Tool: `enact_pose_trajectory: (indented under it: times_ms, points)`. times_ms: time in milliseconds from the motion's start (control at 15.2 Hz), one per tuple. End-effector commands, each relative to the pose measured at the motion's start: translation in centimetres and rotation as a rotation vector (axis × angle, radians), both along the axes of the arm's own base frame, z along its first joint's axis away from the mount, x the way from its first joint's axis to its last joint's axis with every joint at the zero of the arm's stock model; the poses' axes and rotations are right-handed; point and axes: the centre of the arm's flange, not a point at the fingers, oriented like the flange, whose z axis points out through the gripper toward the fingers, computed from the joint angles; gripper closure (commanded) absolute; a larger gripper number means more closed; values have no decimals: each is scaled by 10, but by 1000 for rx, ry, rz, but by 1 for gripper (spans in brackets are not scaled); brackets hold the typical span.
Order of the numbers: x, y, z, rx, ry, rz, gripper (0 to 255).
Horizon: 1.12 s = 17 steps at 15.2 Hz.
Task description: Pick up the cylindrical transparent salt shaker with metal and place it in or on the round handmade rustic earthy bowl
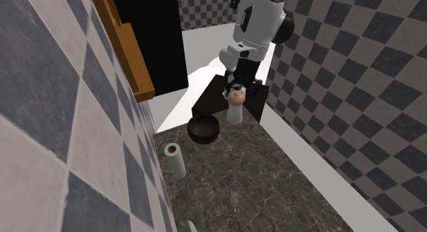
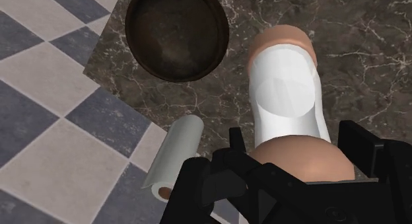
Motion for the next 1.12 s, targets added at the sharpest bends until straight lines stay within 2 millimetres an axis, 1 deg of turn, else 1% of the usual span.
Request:
enact_pose_trajectory:
  times_ms: [0,660,1056]
  points:
    - [-4,-30,4,1,0,2,255]
    - [-21,-159,39,1,0,2,255]
    - [-21,-159,7,1,0,2,255]
